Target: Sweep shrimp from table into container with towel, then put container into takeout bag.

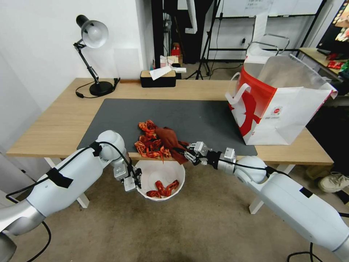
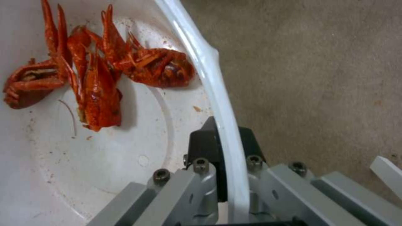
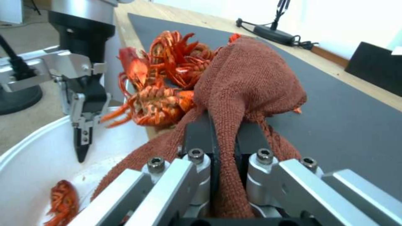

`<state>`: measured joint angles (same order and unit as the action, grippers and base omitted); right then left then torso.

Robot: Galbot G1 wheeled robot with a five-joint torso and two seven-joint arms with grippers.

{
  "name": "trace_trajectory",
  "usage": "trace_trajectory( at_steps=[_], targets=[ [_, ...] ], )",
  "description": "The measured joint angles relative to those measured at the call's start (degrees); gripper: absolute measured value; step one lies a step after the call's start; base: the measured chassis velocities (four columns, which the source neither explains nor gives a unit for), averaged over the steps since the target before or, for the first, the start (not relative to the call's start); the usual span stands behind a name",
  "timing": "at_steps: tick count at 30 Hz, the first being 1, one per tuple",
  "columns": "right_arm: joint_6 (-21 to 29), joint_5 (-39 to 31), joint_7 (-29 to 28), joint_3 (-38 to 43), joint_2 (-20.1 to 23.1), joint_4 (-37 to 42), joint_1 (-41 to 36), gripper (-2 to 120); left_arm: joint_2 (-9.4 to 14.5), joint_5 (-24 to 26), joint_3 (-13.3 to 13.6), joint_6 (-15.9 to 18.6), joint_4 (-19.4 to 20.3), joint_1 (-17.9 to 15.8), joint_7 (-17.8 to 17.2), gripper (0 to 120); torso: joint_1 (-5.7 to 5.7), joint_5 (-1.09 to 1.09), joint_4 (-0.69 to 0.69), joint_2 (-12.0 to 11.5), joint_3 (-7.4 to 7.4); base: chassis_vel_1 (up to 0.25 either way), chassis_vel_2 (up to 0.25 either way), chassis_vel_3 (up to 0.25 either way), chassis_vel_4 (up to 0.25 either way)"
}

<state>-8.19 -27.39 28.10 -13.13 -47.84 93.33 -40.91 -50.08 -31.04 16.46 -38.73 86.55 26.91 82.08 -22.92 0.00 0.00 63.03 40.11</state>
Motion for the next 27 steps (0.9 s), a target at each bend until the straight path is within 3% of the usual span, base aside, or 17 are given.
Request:
trace_trajectory(
  at_steps=[27],
  targets=[
    [-0.1, 0.2, 0.2, 3.3, 1.6, 3.7, -4.8, 4, 1.6, -0.1, -1.2, -0.1, 0.4, 0.3, 0.1, 0, 0.0, 0.0, 0.0, 0.0, 0.0, 0.0, 0.0, 0.0, 0.0]
  ],
)
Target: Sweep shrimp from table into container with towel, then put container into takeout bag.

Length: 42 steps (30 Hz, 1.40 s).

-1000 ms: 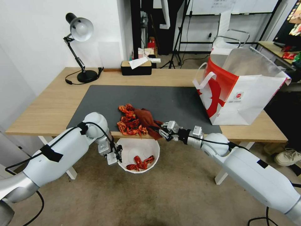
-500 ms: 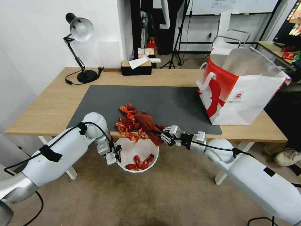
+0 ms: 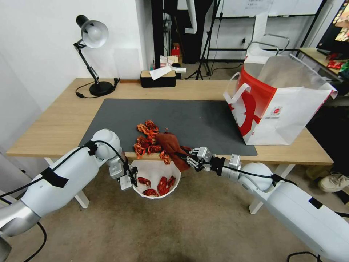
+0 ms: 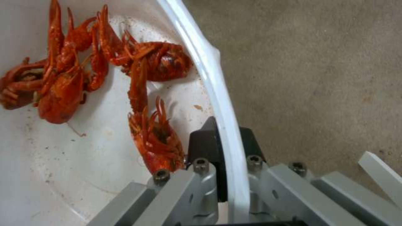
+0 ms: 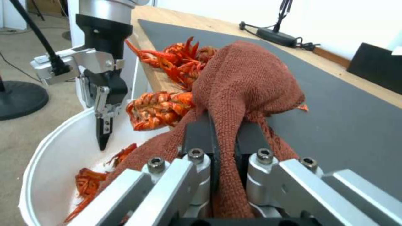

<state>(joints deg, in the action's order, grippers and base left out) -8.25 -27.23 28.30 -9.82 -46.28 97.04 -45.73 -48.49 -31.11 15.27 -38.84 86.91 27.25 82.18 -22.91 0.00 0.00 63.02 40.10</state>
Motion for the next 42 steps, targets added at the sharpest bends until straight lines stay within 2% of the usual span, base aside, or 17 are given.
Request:
trace_trajectory(
  at_steps=[21, 42],
  targets=[
    [-0.2, 0.5, 0.5, 4.1, 1.2, 3.8, -5.9, 4, 0.3, 0.1, -0.1, 0.1, 0.3, 0.0, 0.1, 0, 0.0, 0.0, 0.0, 0.0, 0.0, 0.0, 0.0, 0.0, 0.0],
    [-0.5, 0.6, 1.2, 5.0, 1.5, 5.0, -7.0, 4, 0.4, 0.0, -0.9, 0.1, 0.2, 0.6, 0.2, 0, -0.01, 0.0, 0.0, 0.0, 0.0, 0.0, 0.0, 0.0, 0.0]
  ],
)
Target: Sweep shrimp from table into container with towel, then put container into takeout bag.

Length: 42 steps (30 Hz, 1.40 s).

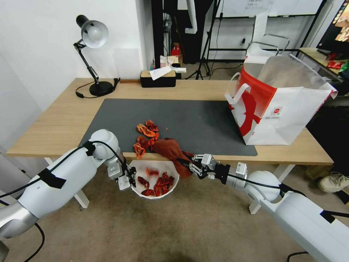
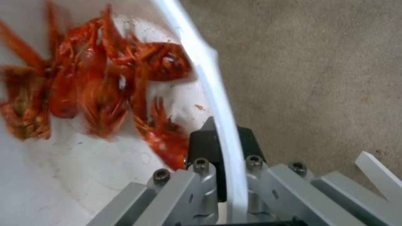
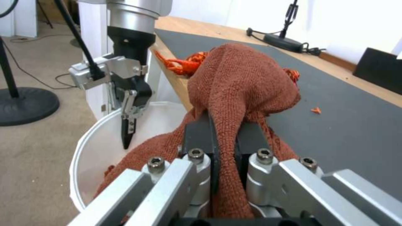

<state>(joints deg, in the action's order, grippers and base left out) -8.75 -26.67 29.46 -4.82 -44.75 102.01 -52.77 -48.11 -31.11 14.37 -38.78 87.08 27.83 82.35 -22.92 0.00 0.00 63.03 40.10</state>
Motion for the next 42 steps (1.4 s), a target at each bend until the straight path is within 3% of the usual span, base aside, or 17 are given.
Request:
trace_trajectory(
  at_steps=[10, 14, 23, 30, 32, 42],
  targets=[
    [0.0, -1.0, 0.2, 1.1, 0.0, 1.2, -0.3, 4, 0.3, -0.1, -0.3, -0.1, 0.1, 0.6, 0.0, 0, 0.0, 0.0, 0.0, 0.0, 0.0, 0.0, 0.0, 0.0, 0.0],
    [0.9, -8.0, -1.0, 1.4, -0.6, 2.0, 2.1, 4, 1.0, -0.2, -1.0, -0.2, 0.6, 2.3, 0.2, 0, 0.01, -0.01, 0.0, 0.0, 0.0, 0.0, 0.0, 0.0, 0.0],
    [2.0, -14.6, -6.9, -1.9, -3.3, -2.1, 10.3, 4, 2.1, -0.3, -2.6, -0.4, 1.0, 3.8, 0.2, 0, 0.0, -0.01, 0.0, 0.0, 0.0, 0.0, 0.0, 0.0, 0.0],
    [1.5, -17.0, -9.9, -9.4, -8.0, -14.8, 23.6, 4, 3.2, -0.3, -4.1, -0.6, 1.4, 5.2, 0.1, 0, 0.0, -0.02, 0.01, 0.0, 0.01, 0.0, 0.0, 0.0, 0.0],
    [1.0, -17.0, -8.6, -13.2, -10.3, -22.3, 29.1, 4, 3.8, -0.2, -4.8, -0.7, 1.6, 5.7, 0.0, 0, -0.01, 0.0, 0.0, 0.0, 0.02, 0.0, 0.0, 0.0, 0.0],
    [-0.6, -15.1, -2.1, -19.1, -17.2, -39.8, 38.8, 4, 4.1, -0.2, -5.7, -1.3, 0.8, 6.2, -0.1, 0, 0.01, -0.01, 0.01, 0.0, 0.02, 0.0, 0.0, 0.0, 0.0]
  ],
)
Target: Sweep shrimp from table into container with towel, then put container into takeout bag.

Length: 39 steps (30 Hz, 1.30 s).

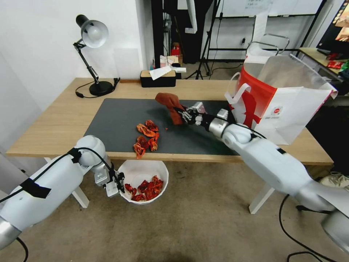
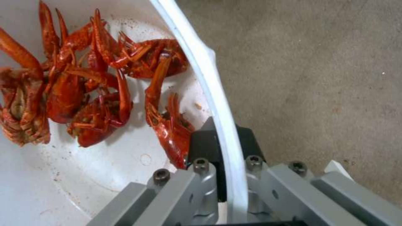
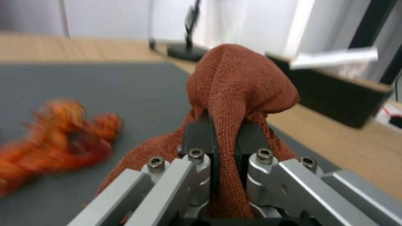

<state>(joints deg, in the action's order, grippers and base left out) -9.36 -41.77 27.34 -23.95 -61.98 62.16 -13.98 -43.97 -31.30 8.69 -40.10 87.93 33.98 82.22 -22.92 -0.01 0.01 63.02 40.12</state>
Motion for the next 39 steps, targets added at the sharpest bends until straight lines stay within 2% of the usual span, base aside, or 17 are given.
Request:
trace_trajectory(
  at_steps=[2, 6, 8, 16, 18, 24, 39],
  targets=[
    [-1.1, 1.9, 3.3, -0.7, -2.7, -6.7, 2.6, 4, -0.1, 0.0, 0.0, -0.1, -0.4, -0.2, -0.1, 0, 0.0, 0.0, -0.01, 0.0, 0.0, 0.0, 0.0, 0.0, 0.0],
    [-2.0, 3.4, 6.7, -0.9, -5.1, -12.1, 4.6, 4, -0.1, 0.1, -0.1, -0.3, -0.9, -0.5, -0.2, 0, 0.0, 0.0, -0.03, 0.0, -0.01, 0.0, 0.0, 0.0, 0.0],
    [-2.9, 4.3, 9.4, -0.9, -7.7, -16.8, 6.1, 4, -0.2, 0.4, -0.5, -0.8, -2.0, -1.2, -0.4, 0, 0.0, 0.0, -0.01, 0.0, -0.01, 0.0, 0.0, 0.0, 0.0],
    [-3.6, 6.1, 12.0, -0.8, -10.7, -22.3, 7.7, 4, -0.1, 0.7, -1.1, -1.4, -3.8, -2.3, -1.4, 0, 0.0, 0.01, 0.0, 0.0, -0.01, 0.0, 0.0, 0.0, 0.0],
    [-4.7, 7.2, 15.0, -0.6, -12.9, -27.6, 9.0, 4, -0.2, 0.8, -1.2, -2.1, -4.8, -2.5, -1.7, 0, 0.0, 0.0, -0.02, 0.0, -0.01, 0.0, 0.0, 0.0, 0.0],
    [-5.6, 7.7, 17.6, -0.5, -15.0, -30.7, 10.2, 4, -0.2, 0.8, -1.4, -2.5, -5.0, -2.0, -1.9, 0, -0.01, -0.01, -0.01, 0.0, -0.01, 0.0, 0.0, 0.0, 0.0],
    [-6.2, 8.0, 23.3, -3.1, -18.2, -29.9, 9.9, 4, 1.6, 0.8, -2.3, -3.4, -3.4, -0.6, -2.3, 0, 0.01, 0.0, -0.01, 0.0, -0.02, 0.0, 0.0, 0.0, 0.0]
  ],
)
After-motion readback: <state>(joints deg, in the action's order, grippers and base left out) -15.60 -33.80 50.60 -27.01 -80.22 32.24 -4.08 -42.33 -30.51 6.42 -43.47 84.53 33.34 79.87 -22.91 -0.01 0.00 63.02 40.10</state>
